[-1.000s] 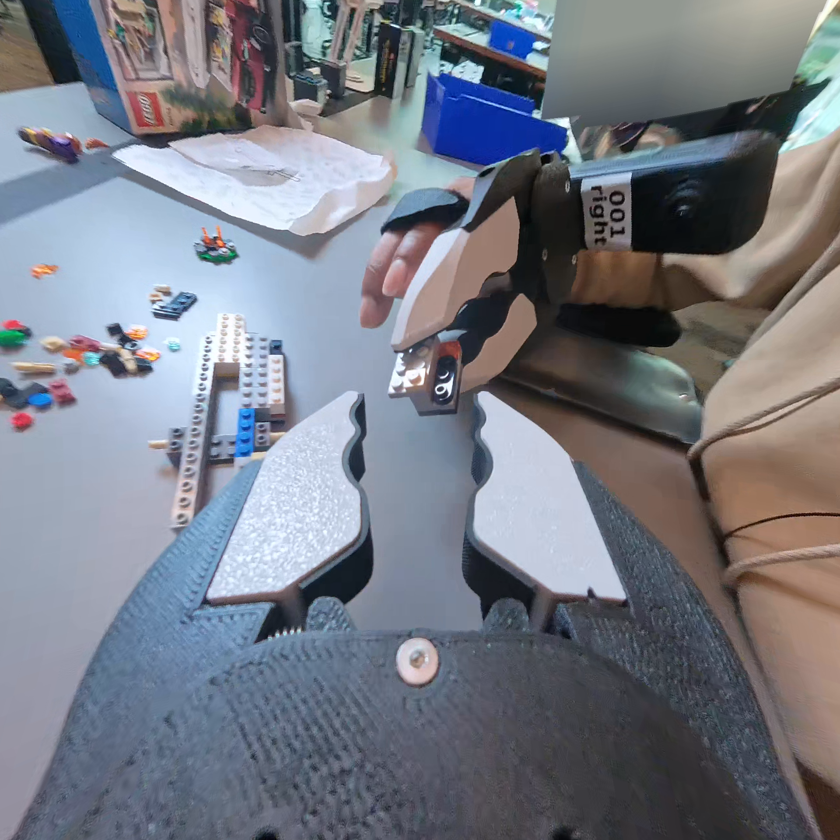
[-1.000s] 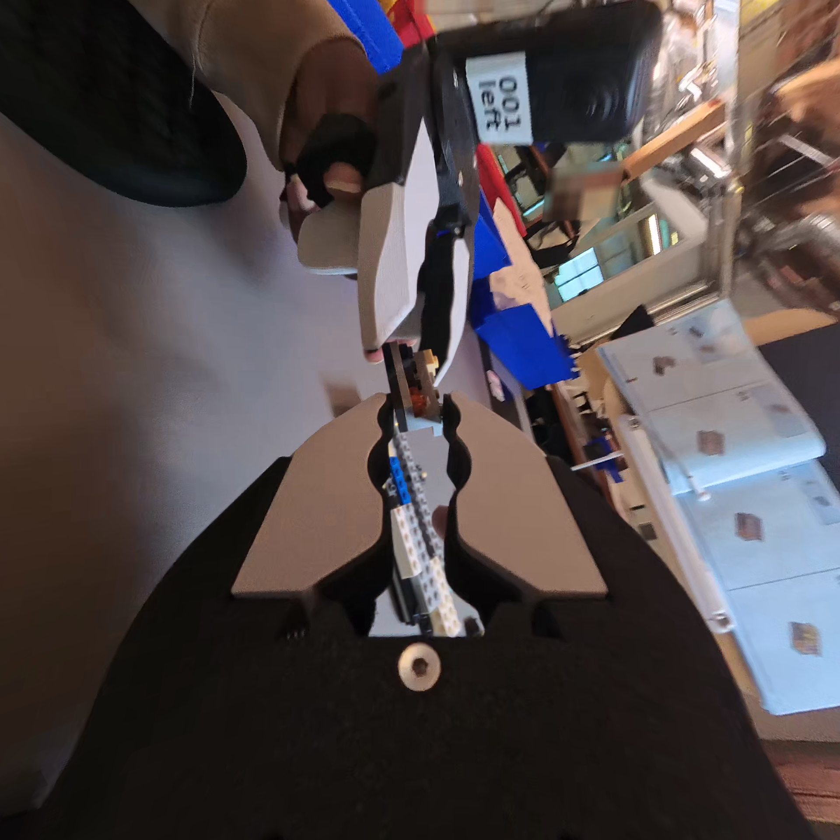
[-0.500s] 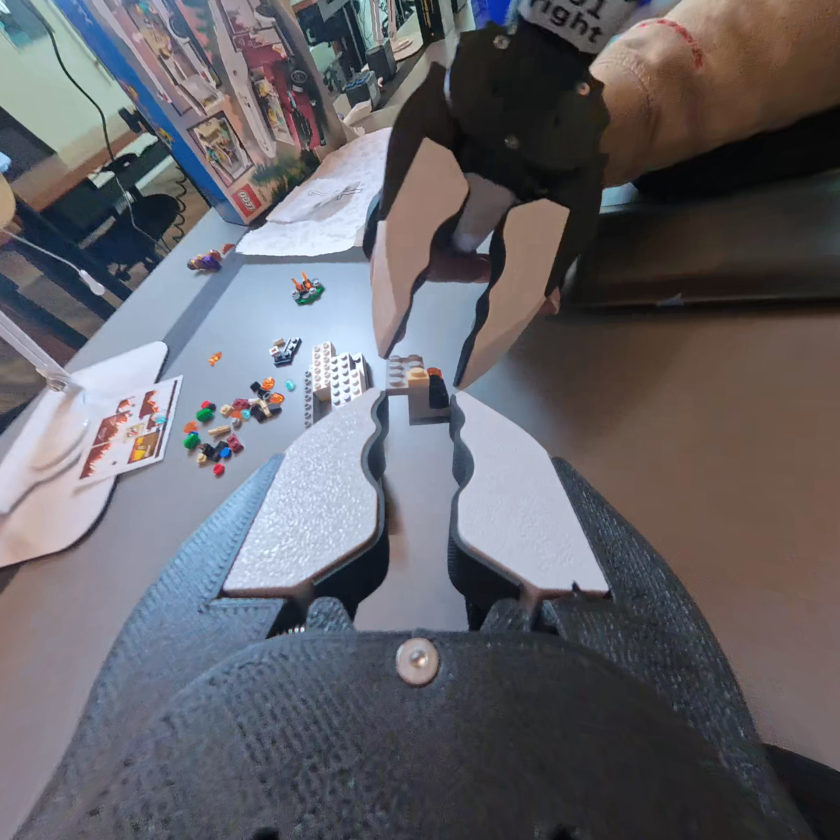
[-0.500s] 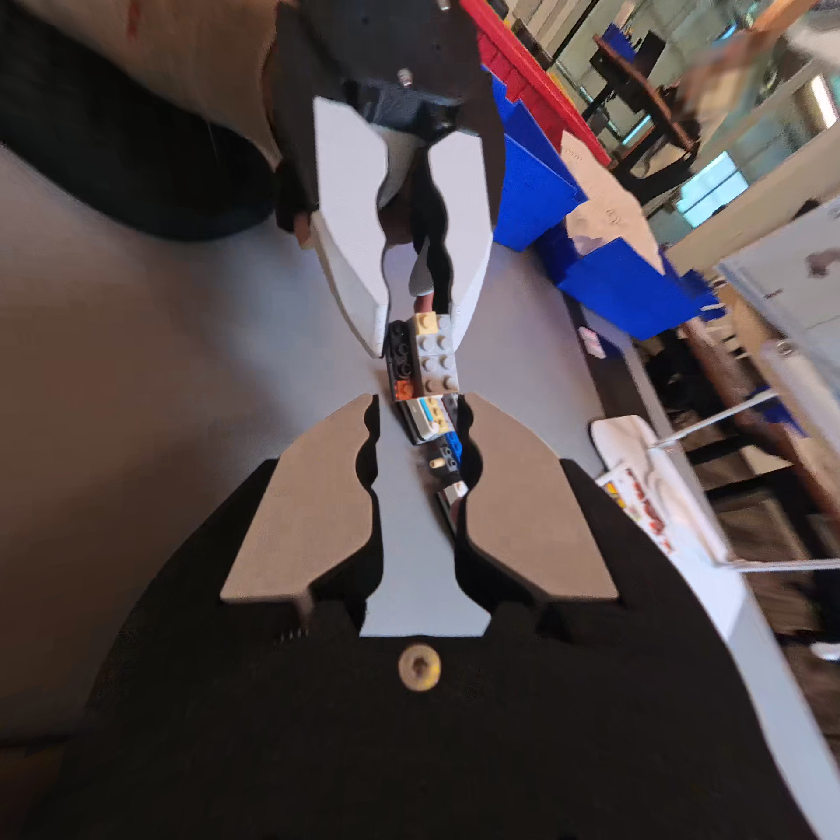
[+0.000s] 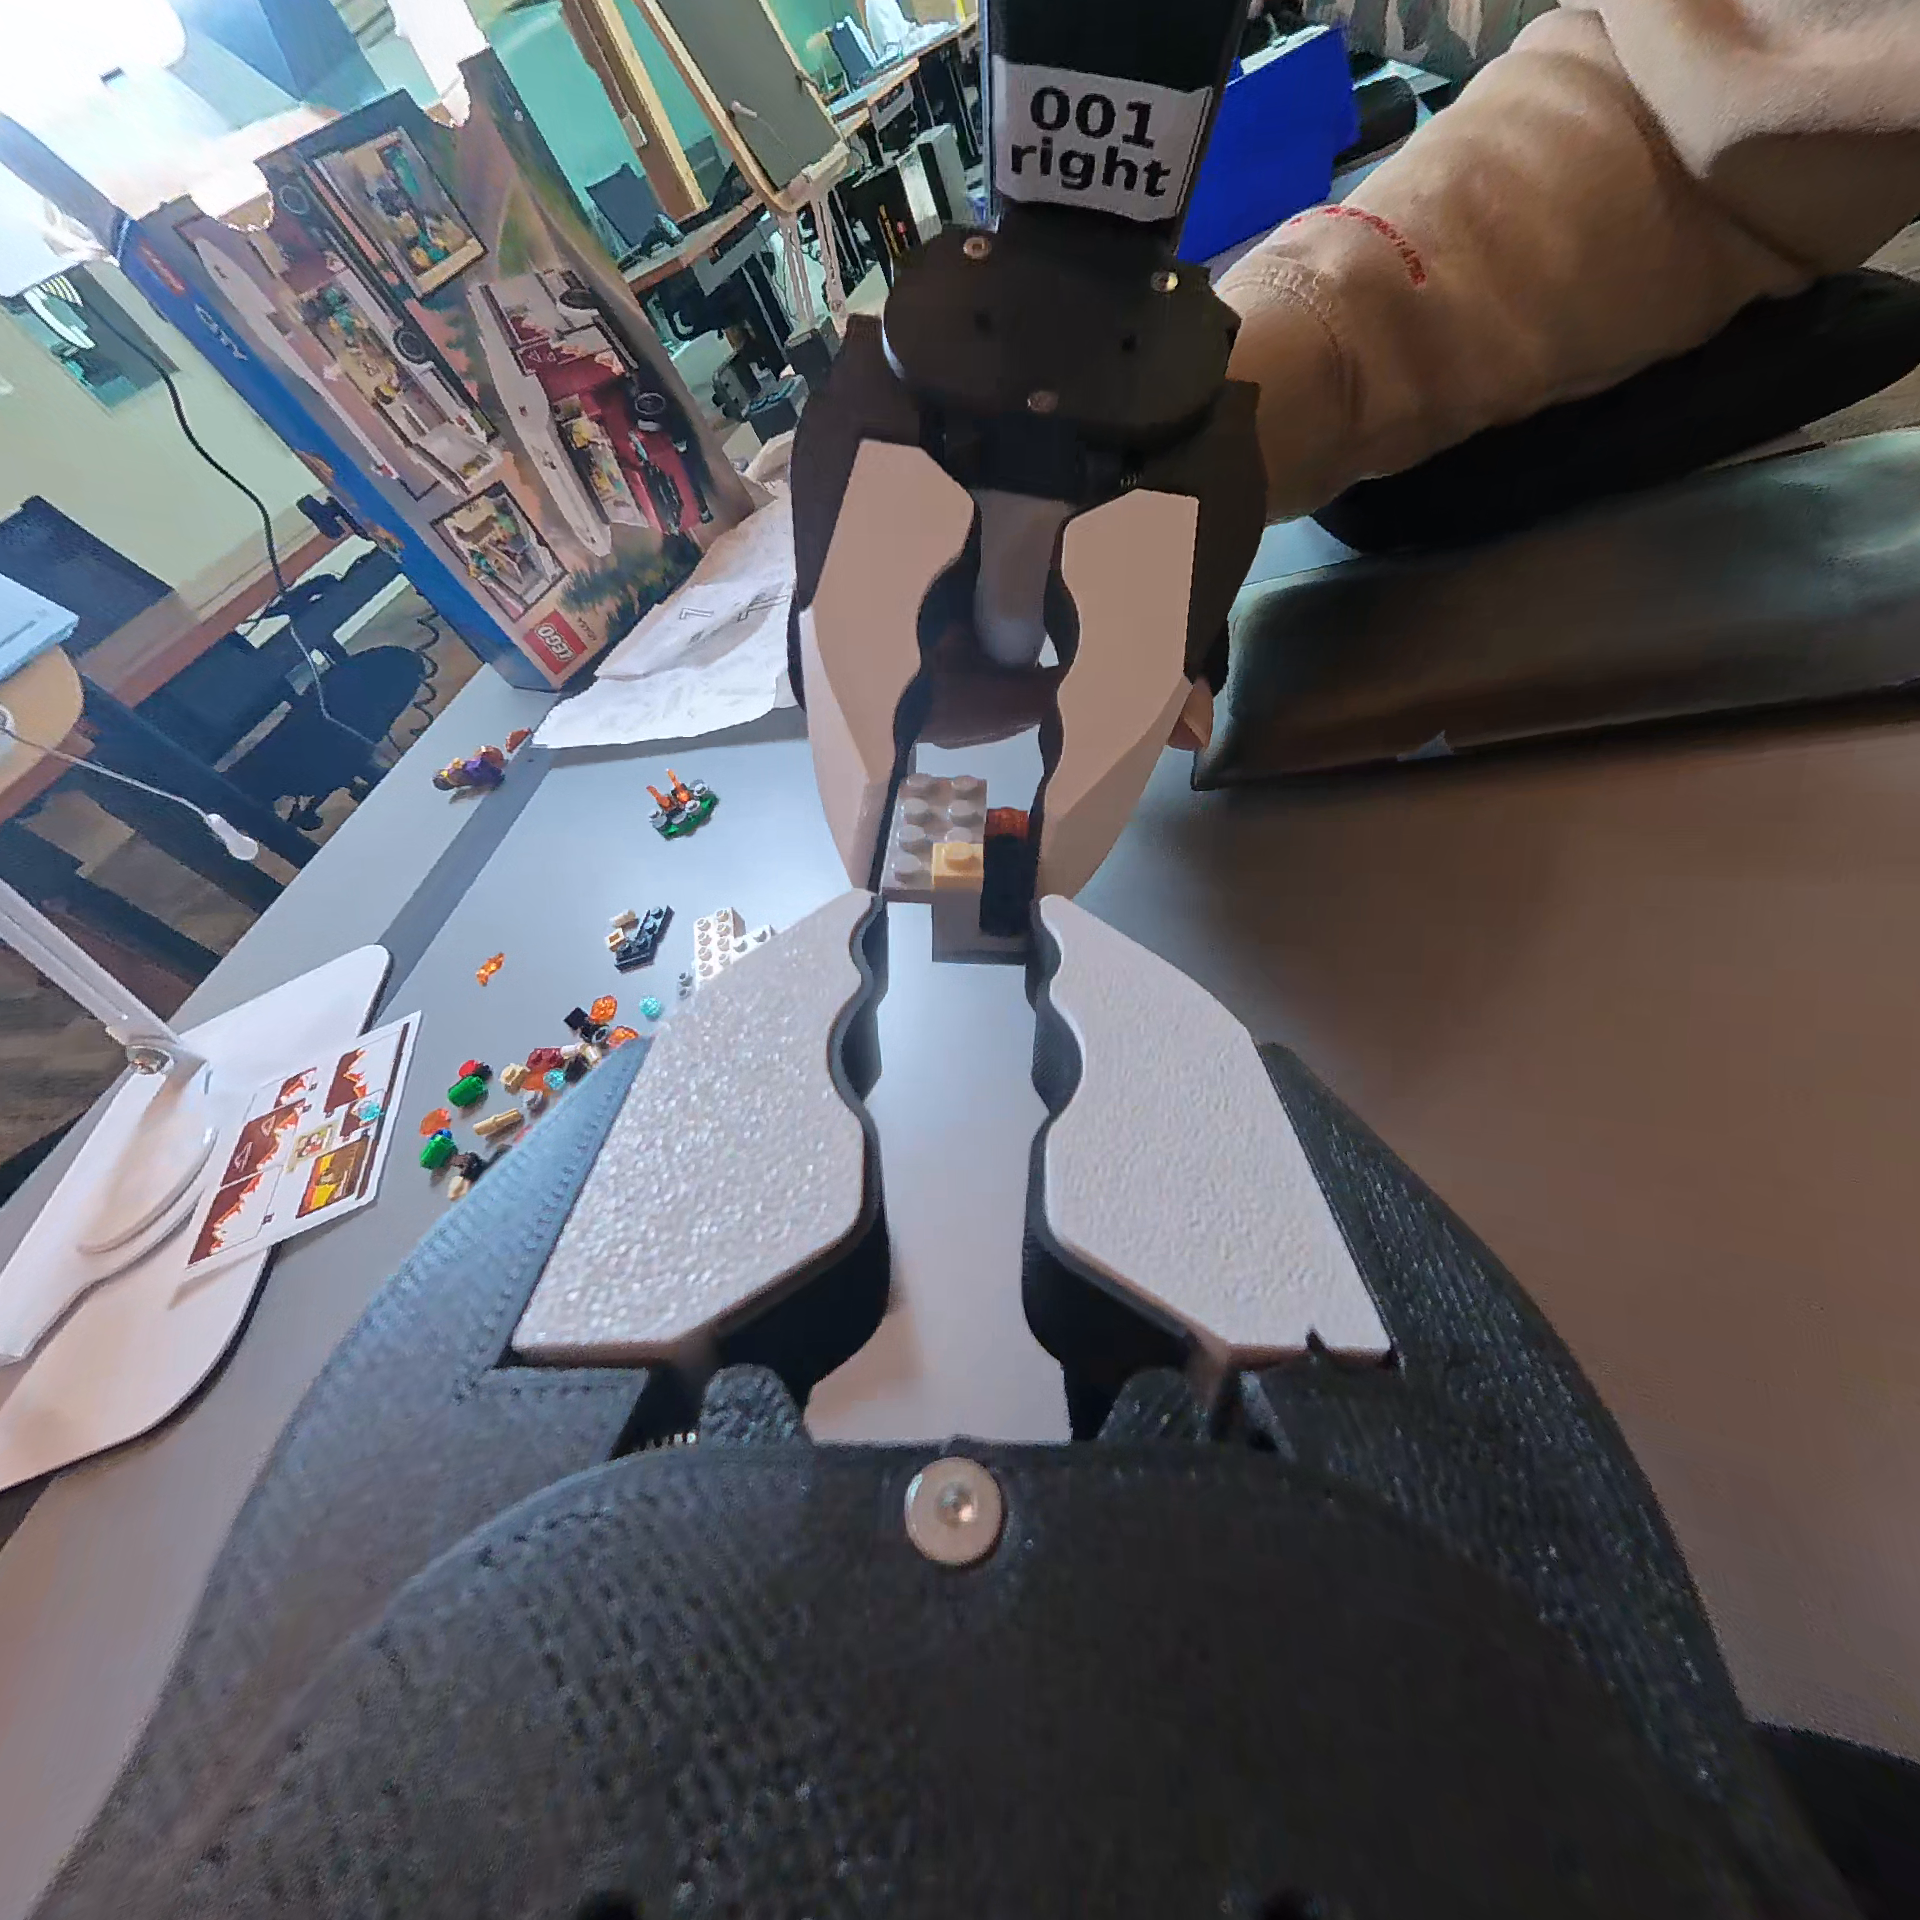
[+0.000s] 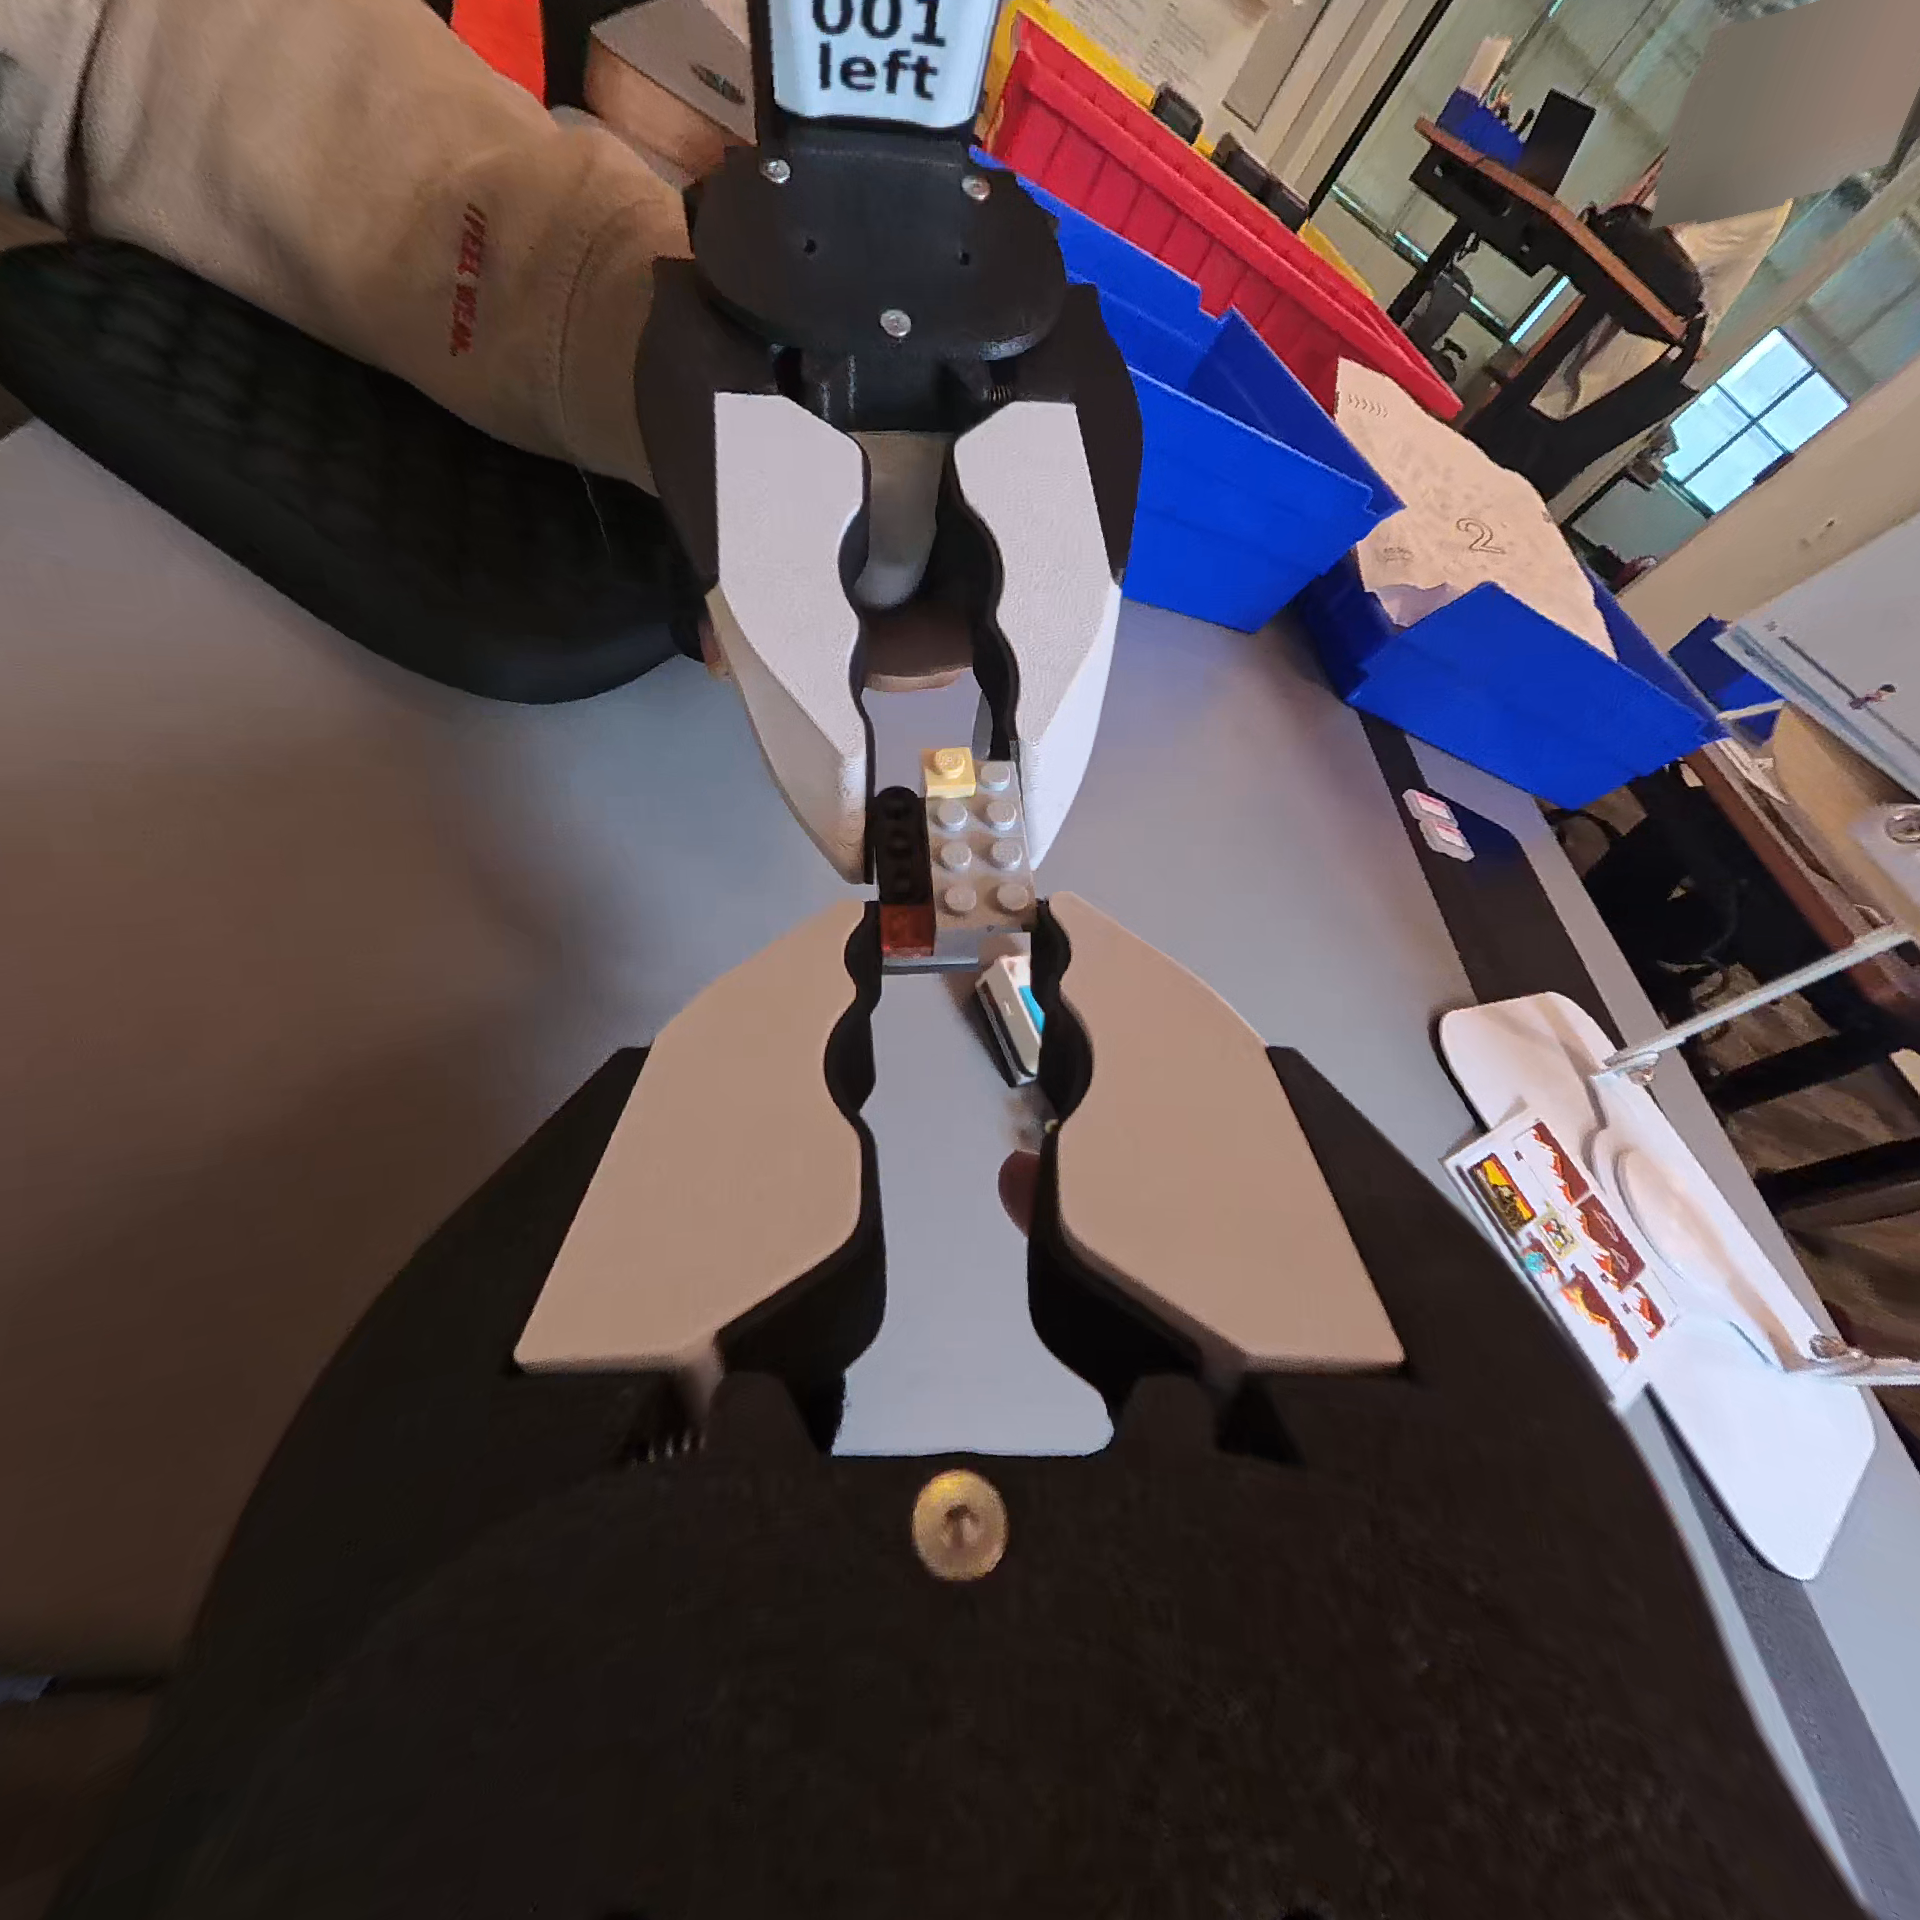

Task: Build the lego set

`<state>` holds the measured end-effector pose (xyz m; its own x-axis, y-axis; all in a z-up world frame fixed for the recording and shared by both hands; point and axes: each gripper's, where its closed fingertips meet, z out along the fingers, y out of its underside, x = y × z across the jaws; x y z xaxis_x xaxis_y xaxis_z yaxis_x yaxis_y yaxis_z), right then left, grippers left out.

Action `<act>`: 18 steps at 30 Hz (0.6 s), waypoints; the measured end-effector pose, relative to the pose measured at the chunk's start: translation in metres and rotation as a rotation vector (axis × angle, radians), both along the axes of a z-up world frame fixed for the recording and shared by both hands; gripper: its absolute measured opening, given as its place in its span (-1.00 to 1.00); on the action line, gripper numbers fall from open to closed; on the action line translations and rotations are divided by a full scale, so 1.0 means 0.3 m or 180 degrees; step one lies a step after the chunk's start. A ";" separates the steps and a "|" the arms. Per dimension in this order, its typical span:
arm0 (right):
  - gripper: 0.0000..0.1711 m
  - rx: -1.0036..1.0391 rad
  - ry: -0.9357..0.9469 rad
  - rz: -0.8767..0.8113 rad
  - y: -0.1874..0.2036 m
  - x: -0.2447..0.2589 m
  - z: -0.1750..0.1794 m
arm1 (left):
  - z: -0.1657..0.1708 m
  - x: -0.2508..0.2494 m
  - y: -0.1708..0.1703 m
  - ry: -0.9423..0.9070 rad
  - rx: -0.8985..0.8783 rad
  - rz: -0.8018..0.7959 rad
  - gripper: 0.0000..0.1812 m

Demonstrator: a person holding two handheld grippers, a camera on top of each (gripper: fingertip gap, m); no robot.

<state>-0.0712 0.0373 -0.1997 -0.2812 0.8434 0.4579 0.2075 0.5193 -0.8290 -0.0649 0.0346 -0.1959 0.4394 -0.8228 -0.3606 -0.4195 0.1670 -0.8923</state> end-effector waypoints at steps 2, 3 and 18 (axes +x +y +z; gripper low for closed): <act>-0.68 0.0012 -0.0025 -0.0018 0.002 0.001 0.002 | 0.003 -0.001 -0.001 -0.0074 -0.0041 -0.0014 -0.72; -0.68 0.0021 -0.0039 -0.0016 0.004 0.003 0.001 | 0.008 -0.001 -0.002 -0.0105 -0.0034 -0.0027 -0.72; -0.68 0.0161 -0.0171 0.0056 -0.003 0.009 -0.035 | 0.010 -0.002 -0.019 -0.0165 -0.0215 -0.0157 -0.81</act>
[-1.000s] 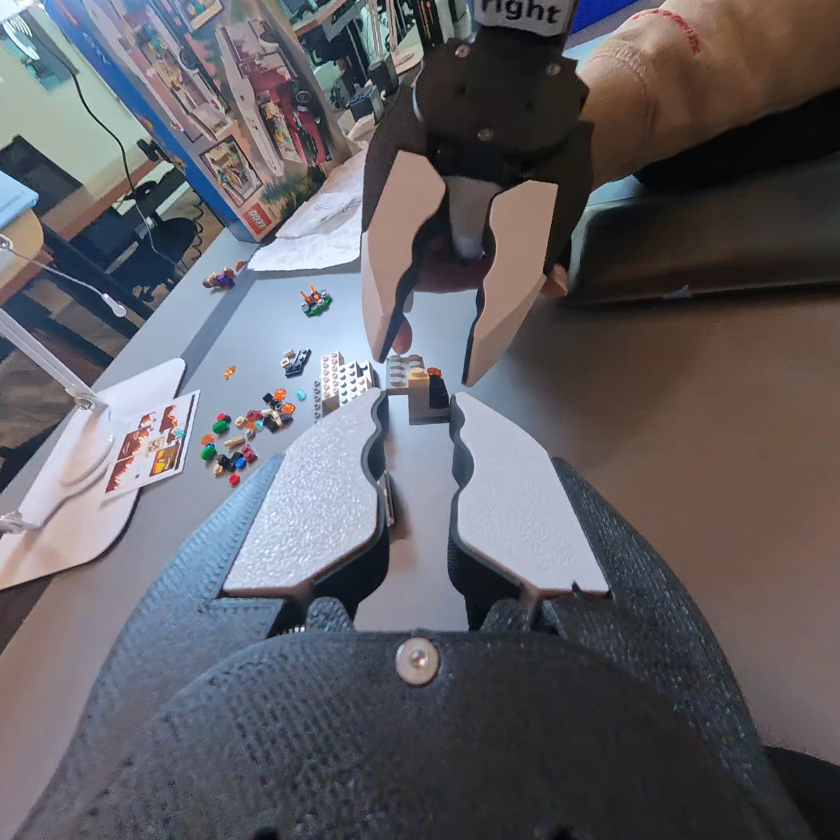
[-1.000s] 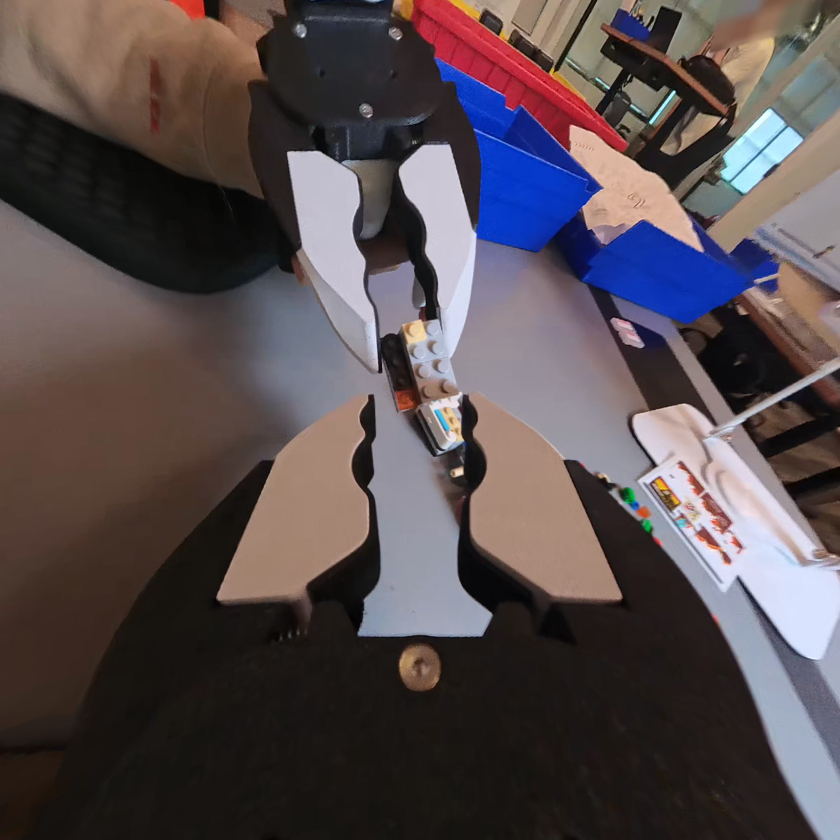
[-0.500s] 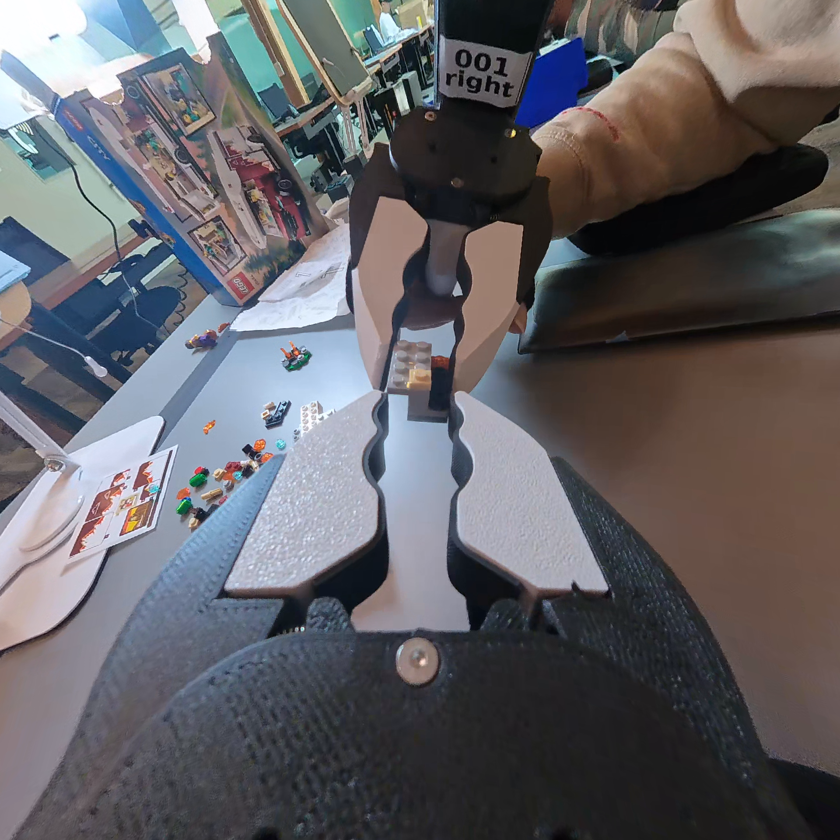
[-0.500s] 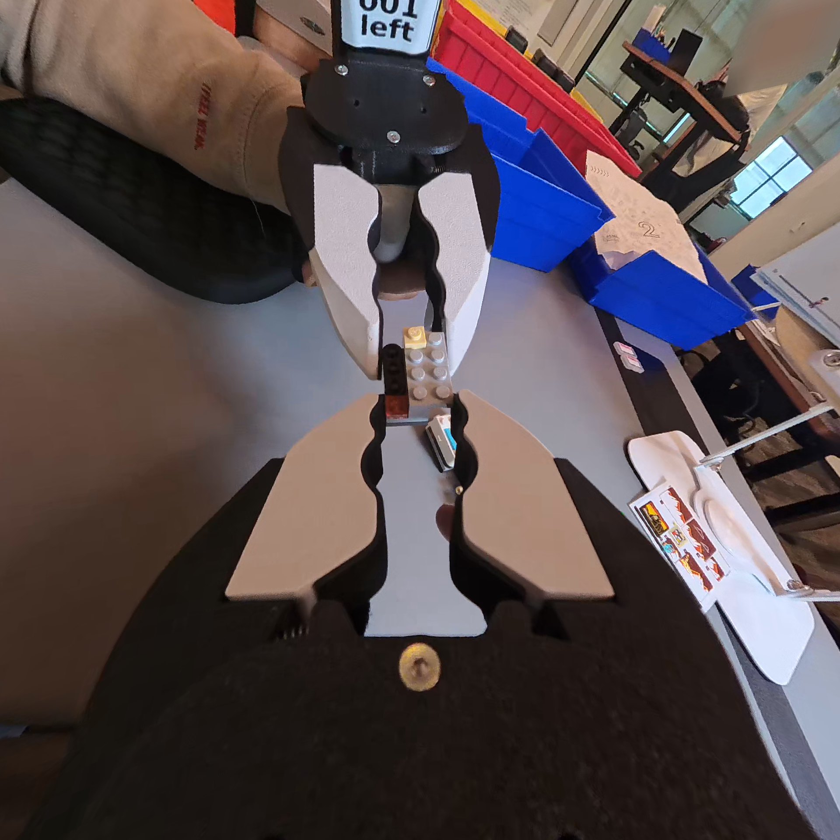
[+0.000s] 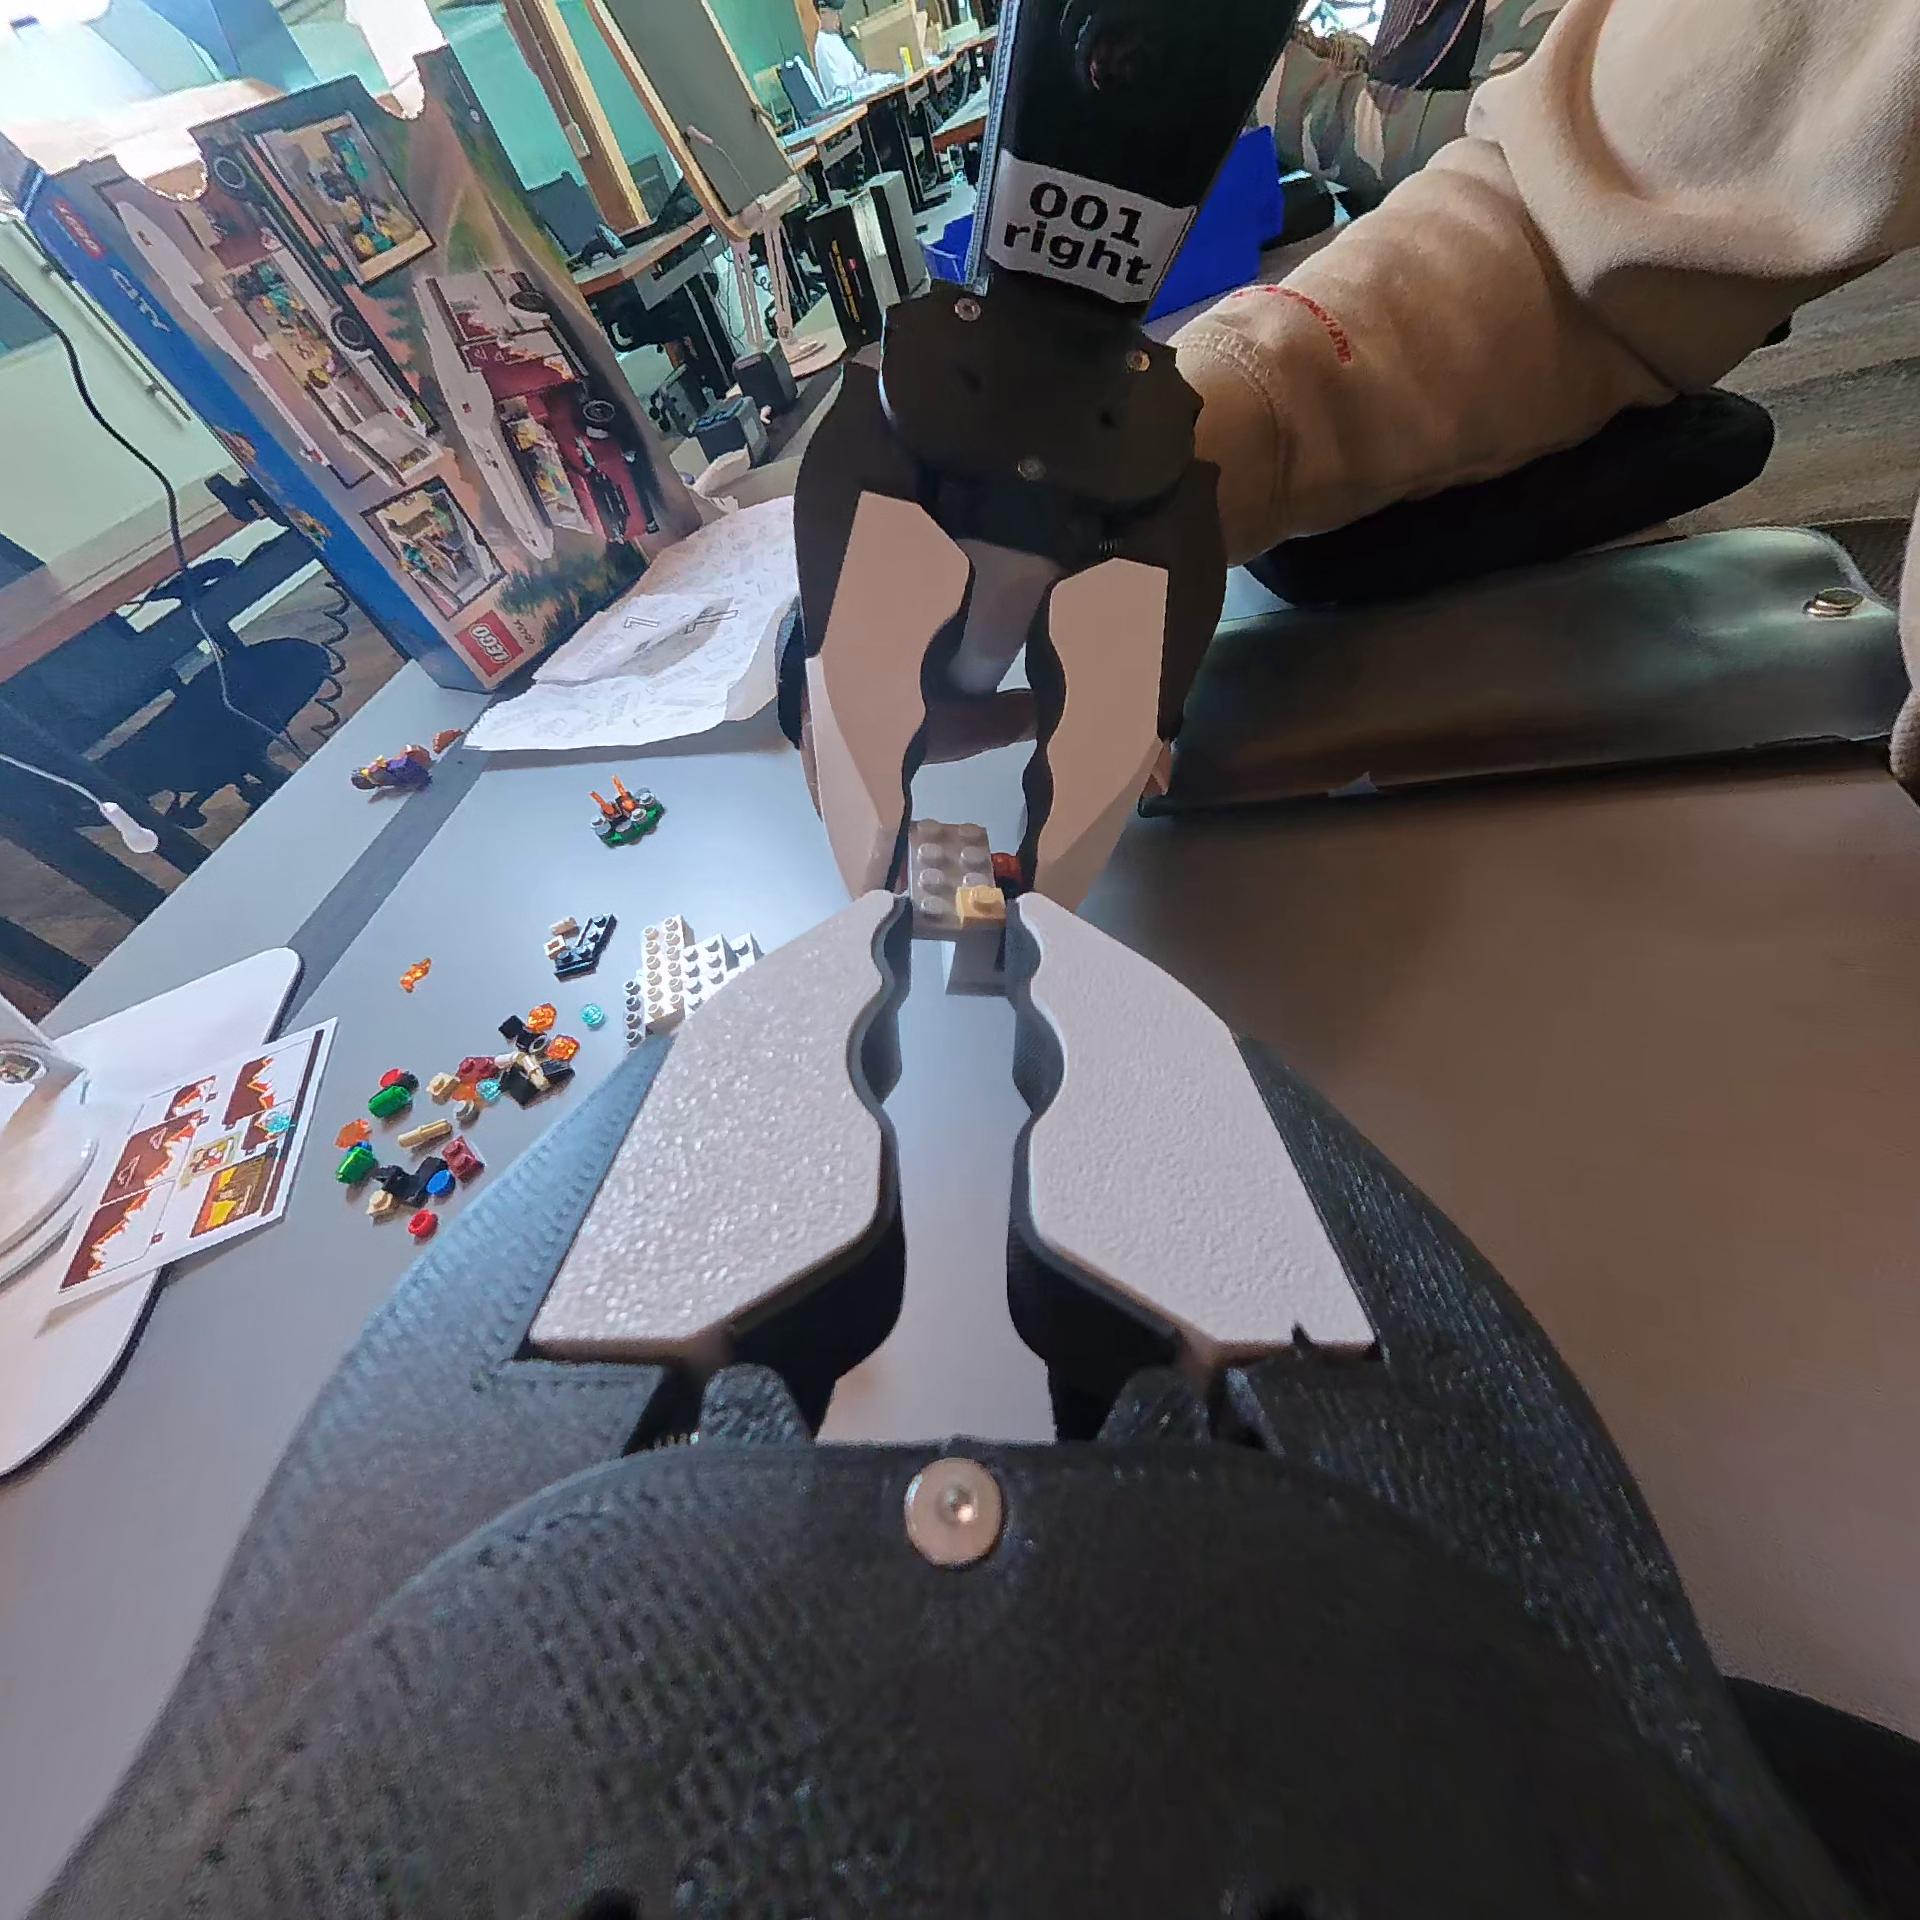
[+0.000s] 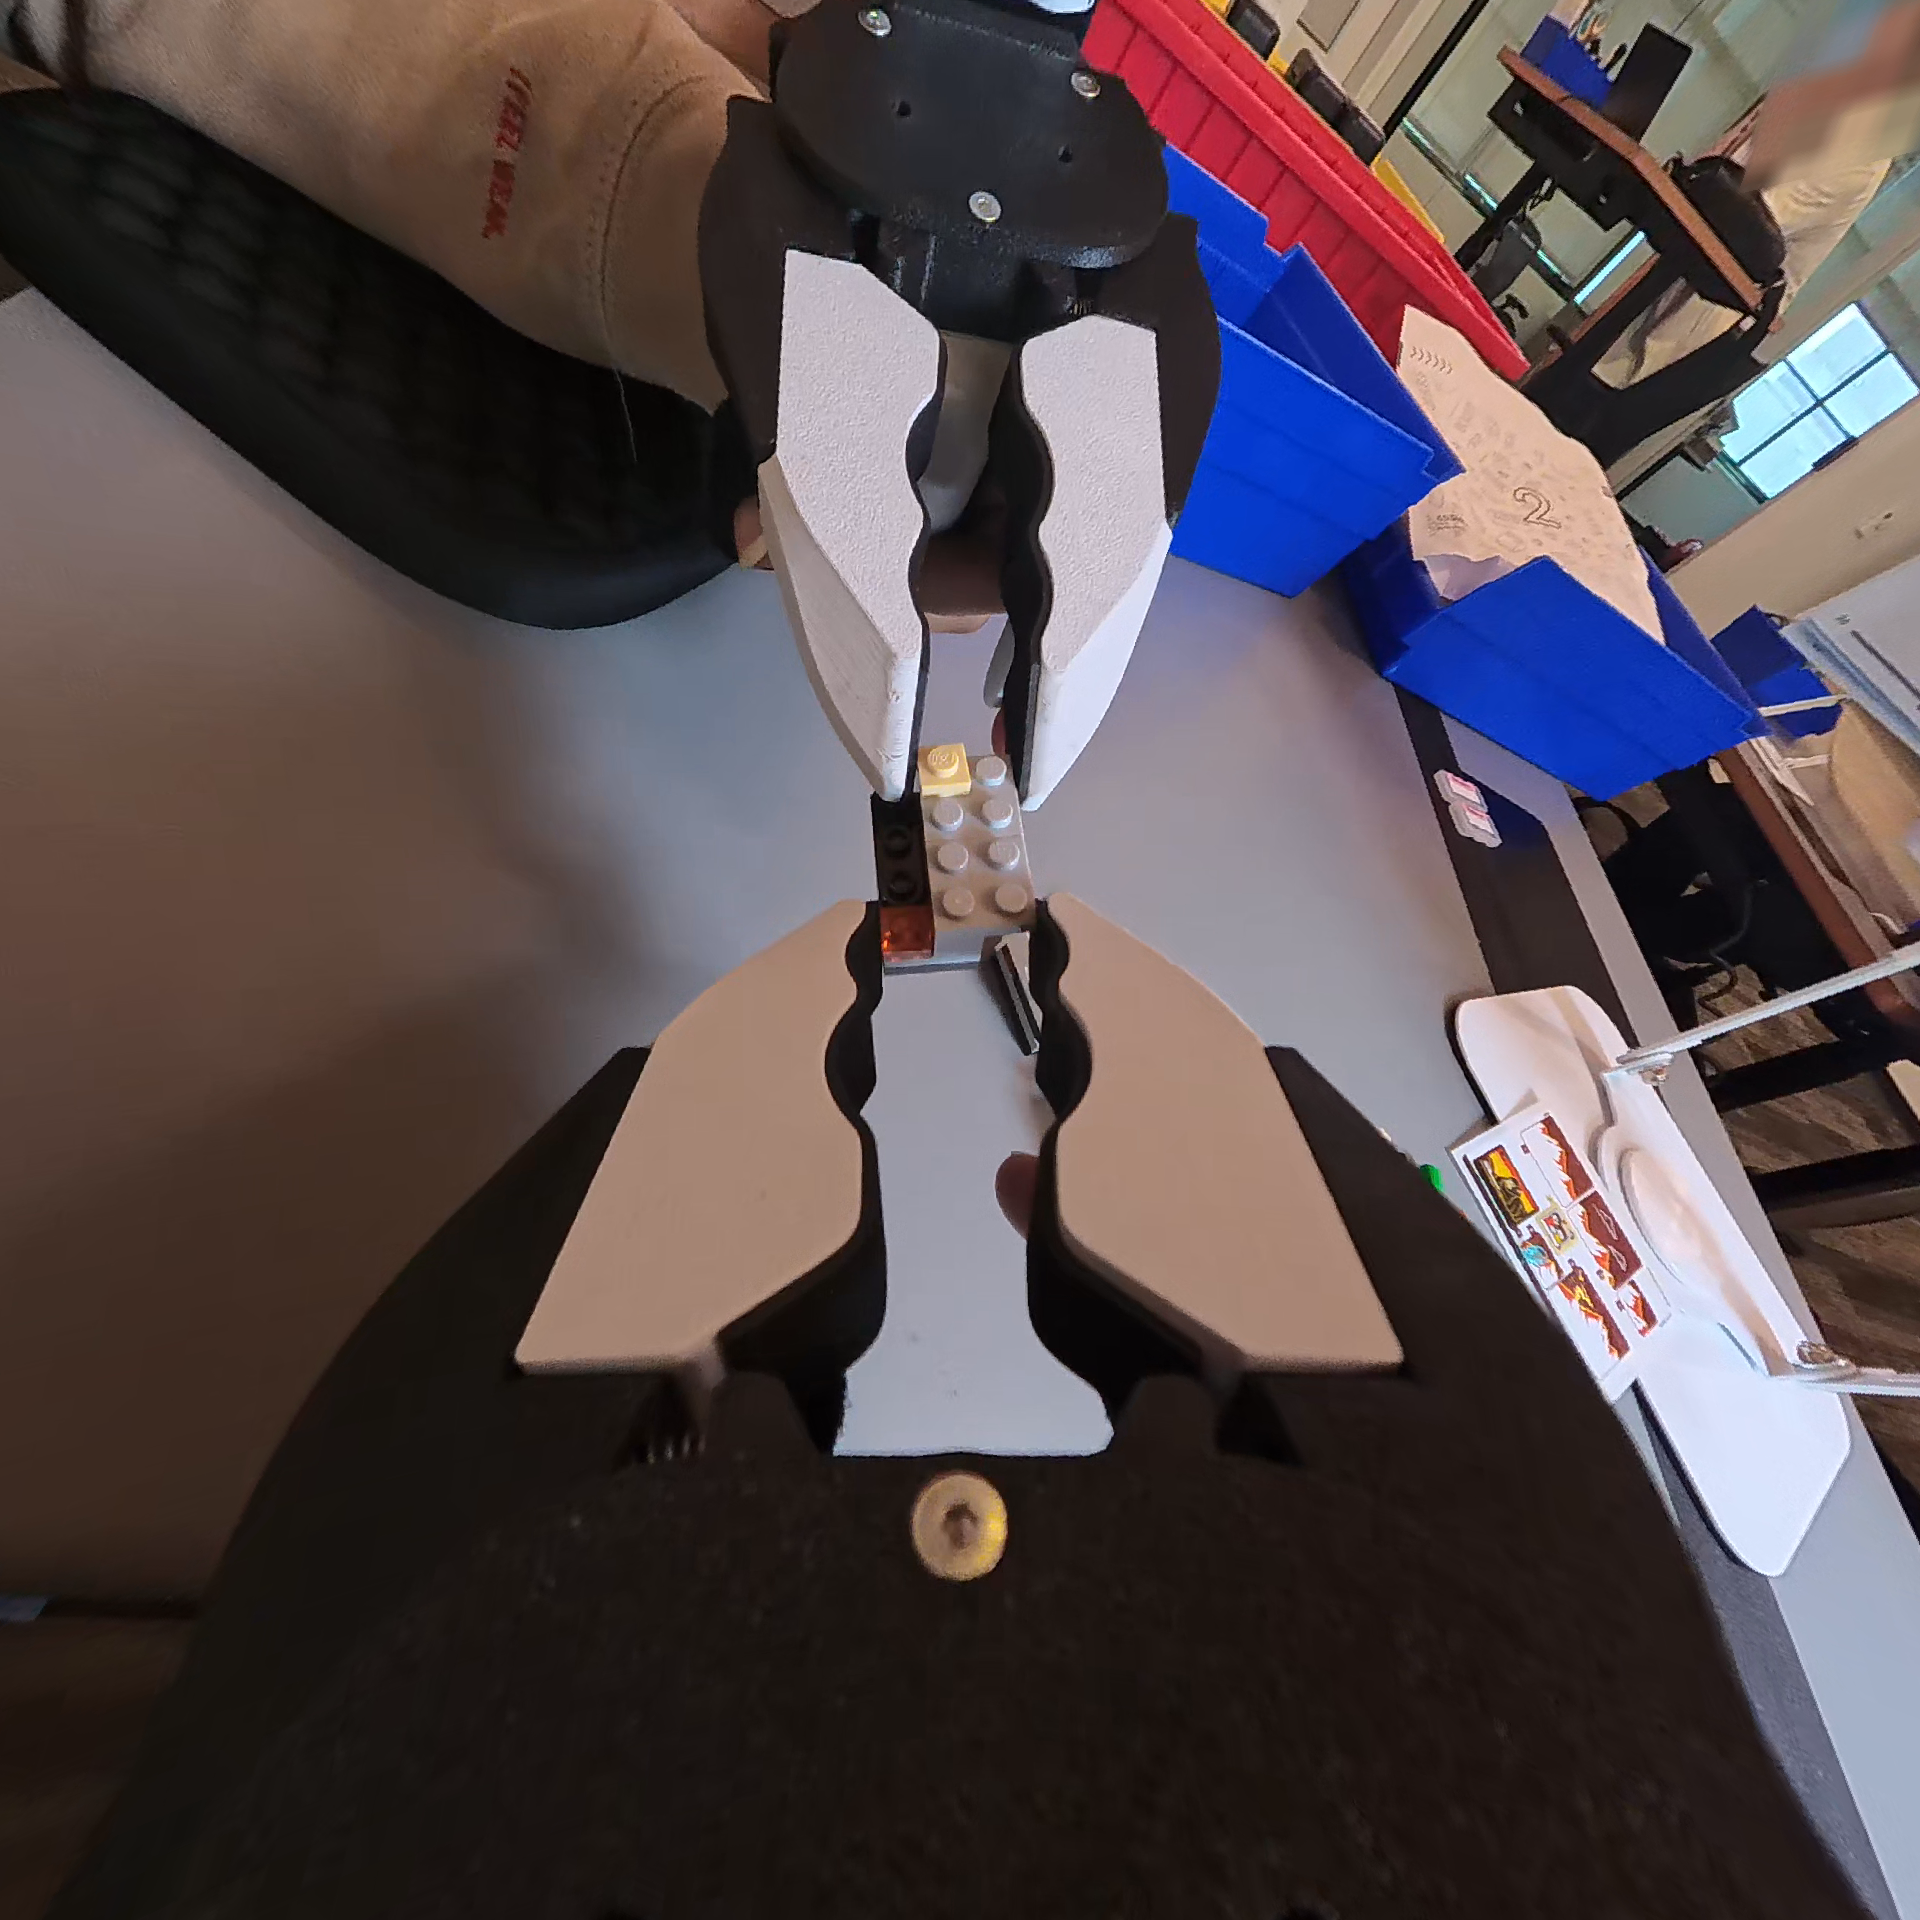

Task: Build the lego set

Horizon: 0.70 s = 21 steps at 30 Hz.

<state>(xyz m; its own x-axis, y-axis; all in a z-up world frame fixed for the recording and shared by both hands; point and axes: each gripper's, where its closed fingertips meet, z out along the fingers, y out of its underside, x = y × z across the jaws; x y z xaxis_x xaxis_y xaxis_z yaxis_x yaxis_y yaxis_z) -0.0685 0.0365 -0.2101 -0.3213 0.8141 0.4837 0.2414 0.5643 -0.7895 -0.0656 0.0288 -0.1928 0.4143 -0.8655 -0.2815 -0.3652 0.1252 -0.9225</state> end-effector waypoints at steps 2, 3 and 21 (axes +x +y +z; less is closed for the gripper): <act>-0.68 0.0011 0.0007 0.0000 0.000 0.000 0.002 | 0.001 0.000 0.000 -0.0002 -0.0004 0.0000 -0.81; -0.68 0.0020 0.0006 0.0006 -0.001 0.001 0.001 | 0.000 0.000 -0.001 0.0014 0.0002 -0.0008 -0.81; -0.69 0.0055 -0.0004 0.0084 -0.011 0.005 -0.003 | -0.007 0.004 -0.011 0.0092 -0.0006 -0.0059 -0.81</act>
